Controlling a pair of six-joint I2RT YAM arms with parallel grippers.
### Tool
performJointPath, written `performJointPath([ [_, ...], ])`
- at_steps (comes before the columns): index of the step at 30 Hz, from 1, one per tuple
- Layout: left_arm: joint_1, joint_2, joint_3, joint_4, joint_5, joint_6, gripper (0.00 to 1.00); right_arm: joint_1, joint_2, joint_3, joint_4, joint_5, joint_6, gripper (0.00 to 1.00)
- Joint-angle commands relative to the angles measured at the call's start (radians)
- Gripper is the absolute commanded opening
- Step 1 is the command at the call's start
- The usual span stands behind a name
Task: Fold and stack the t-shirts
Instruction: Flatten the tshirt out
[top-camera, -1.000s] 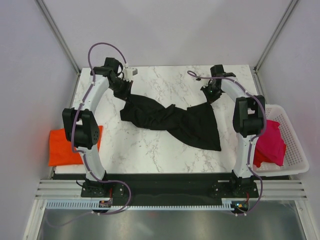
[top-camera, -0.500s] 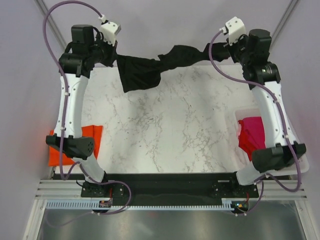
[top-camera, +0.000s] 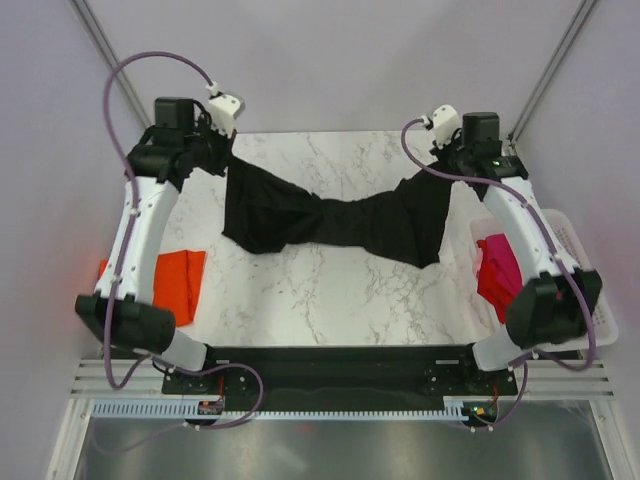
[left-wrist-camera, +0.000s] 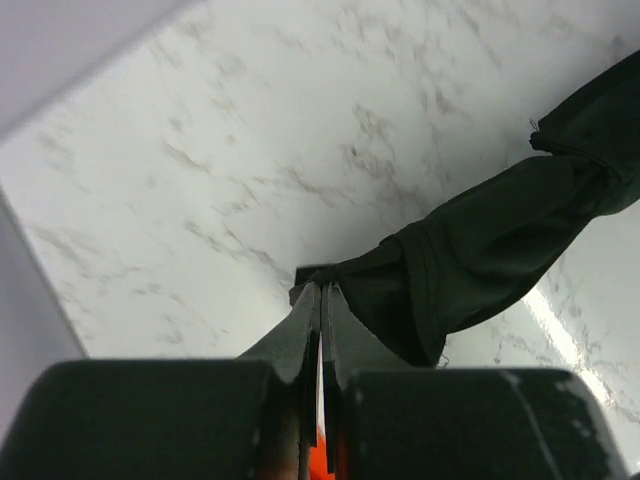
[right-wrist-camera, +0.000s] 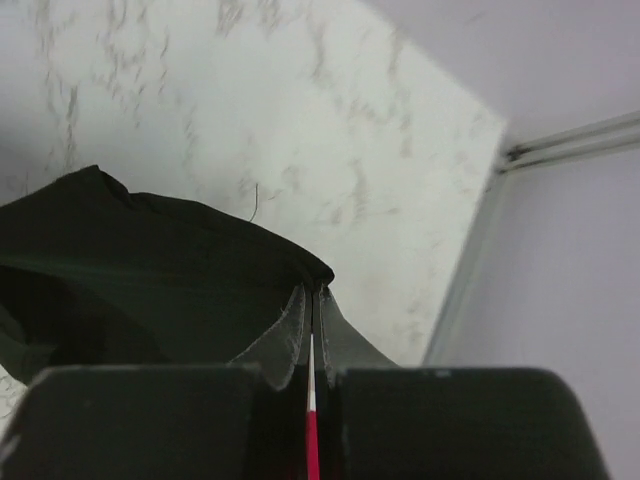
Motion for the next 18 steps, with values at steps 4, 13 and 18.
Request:
performJointPath([
  [4,0.007,0.297,0.034,-0.06,0.069,-0.005,0.02,-0.002,0.263,0.131,-0.09,-0.039,0.094,0.0],
  [13,0.03,0.023,0.351,-0.156,0.124,-0.024,0.02,-0.003,-0.118,0.329,-0.152,-0.037,0.058,0.0],
  [18,0.032,-0.367,-0.231,-0.049,0.097,0.022,0.02,-0.003,-0.511,-0.191,-0.092,-0.06,0.084,0.0],
])
